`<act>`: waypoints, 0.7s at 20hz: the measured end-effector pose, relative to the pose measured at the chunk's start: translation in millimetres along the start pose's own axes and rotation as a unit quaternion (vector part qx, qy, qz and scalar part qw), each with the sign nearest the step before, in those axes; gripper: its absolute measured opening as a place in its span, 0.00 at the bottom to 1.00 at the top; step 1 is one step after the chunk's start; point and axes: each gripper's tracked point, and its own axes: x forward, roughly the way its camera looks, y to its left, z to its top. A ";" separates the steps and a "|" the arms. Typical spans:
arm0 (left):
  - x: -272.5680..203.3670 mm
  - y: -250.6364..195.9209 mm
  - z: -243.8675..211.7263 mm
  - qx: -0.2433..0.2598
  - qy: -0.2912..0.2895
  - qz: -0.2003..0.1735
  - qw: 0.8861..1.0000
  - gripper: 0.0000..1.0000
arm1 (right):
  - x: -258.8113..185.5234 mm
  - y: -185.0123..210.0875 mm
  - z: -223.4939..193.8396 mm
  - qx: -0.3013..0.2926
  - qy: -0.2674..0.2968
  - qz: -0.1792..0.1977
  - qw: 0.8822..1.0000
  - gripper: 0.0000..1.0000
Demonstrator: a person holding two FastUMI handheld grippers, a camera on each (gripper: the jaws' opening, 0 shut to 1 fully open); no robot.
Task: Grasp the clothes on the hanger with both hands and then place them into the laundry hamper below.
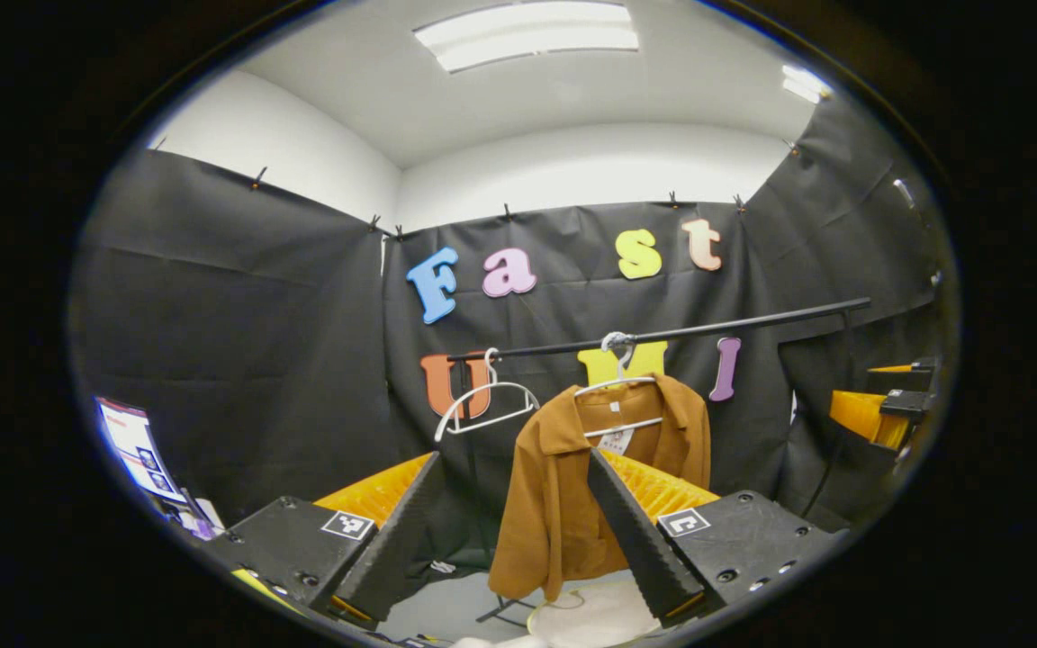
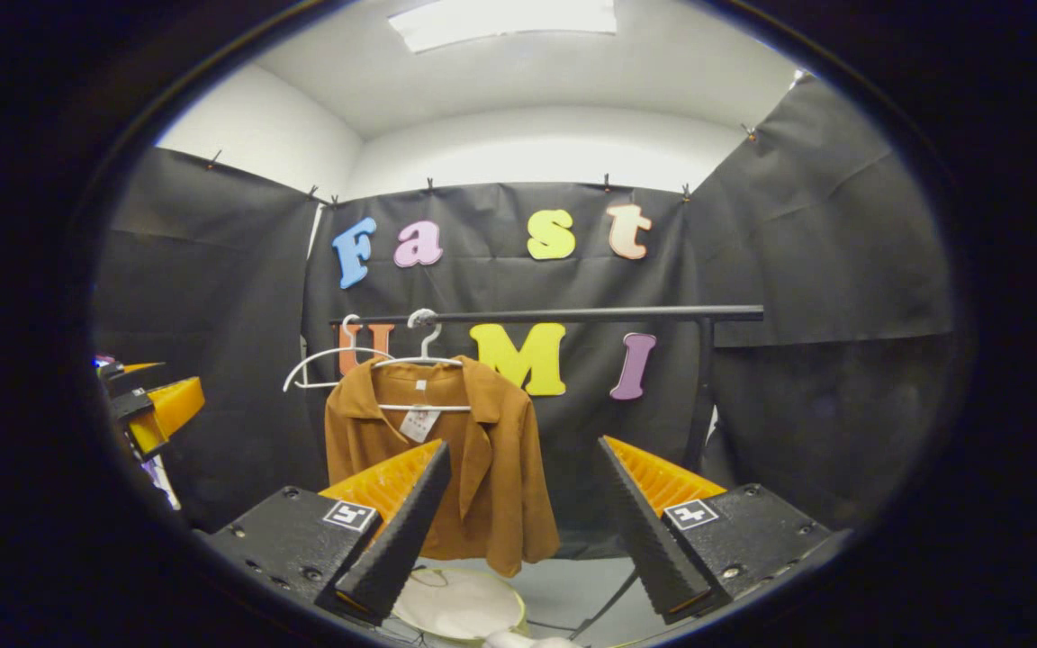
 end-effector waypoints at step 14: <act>-2.3 7.7 -9.1 -0.004 0.019 0.004 1.000 1.00 | 5.3 1.2 -4.4 0.012 0.020 0.001 1.000 1.00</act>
